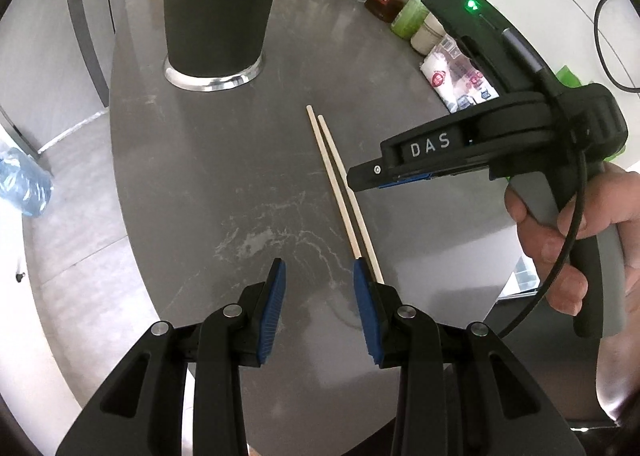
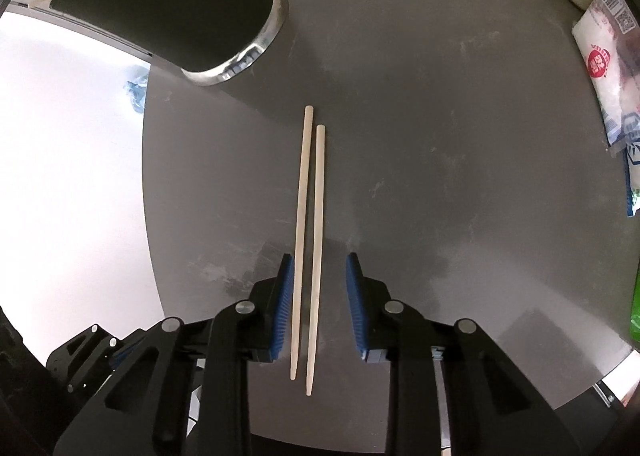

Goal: Organize utensils
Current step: 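Move both open grippers back down to the remaining chopsticks, then close the right gripper on one wooden chopstick and slide it out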

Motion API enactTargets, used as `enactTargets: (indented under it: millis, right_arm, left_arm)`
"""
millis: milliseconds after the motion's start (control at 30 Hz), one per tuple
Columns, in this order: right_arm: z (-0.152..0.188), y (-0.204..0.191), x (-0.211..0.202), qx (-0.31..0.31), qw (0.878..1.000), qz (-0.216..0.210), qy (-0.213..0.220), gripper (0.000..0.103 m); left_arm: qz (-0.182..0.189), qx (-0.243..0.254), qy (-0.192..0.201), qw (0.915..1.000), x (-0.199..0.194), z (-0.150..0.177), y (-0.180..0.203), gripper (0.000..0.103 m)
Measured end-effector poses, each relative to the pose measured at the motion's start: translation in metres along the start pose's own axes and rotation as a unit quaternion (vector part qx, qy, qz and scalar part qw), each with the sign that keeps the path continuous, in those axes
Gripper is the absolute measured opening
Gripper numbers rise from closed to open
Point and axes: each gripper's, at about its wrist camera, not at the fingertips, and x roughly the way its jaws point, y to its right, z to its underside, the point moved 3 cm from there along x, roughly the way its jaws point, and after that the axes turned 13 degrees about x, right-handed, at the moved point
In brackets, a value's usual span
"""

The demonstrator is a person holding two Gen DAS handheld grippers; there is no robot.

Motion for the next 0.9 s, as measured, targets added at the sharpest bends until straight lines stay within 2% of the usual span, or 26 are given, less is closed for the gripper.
enactTargets:
  millis: [100,267,533,633,733,833,900]
  right_arm:
    - [-0.001,0.0,0.001,-0.007,1.0,0.022,0.001,0.026]
    - [-0.004,-0.002,0.004,-0.014,0.998,0.056,0.004,0.012]
    - [-0.002,-0.01,0.005,-0.022,0.995,0.091,0.021,0.012]
    - [-0.003,-0.009,0.005,-0.02,0.995,0.091,0.02,0.012]
    - [-0.003,-0.011,0.006,-0.023,0.994,0.109,0.02,0.005]
    - [0.001,-0.021,0.012,-0.035,0.991,0.124,0.028,0.004]
    - [0.001,-0.021,0.011,-0.034,0.992,0.119,0.027,0.004]
  left_arm:
    - [0.001,-0.005,-0.001,1.0,0.001,0.002,-0.003,0.034]
    - [0.01,-0.007,-0.008,0.9999,0.004,0.007,-0.005,0.034]
    - [0.019,-0.01,-0.014,0.9997,0.015,0.011,-0.005,0.034]
    - [0.021,-0.013,-0.014,0.9996,0.017,0.01,-0.005,0.034]
    - [0.021,-0.011,-0.016,0.9996,0.019,0.01,-0.004,0.034]
    - [0.021,-0.011,-0.019,0.9995,0.023,0.01,-0.002,0.034]
    - [0.02,-0.017,-0.021,0.9994,0.025,0.009,-0.002,0.034]
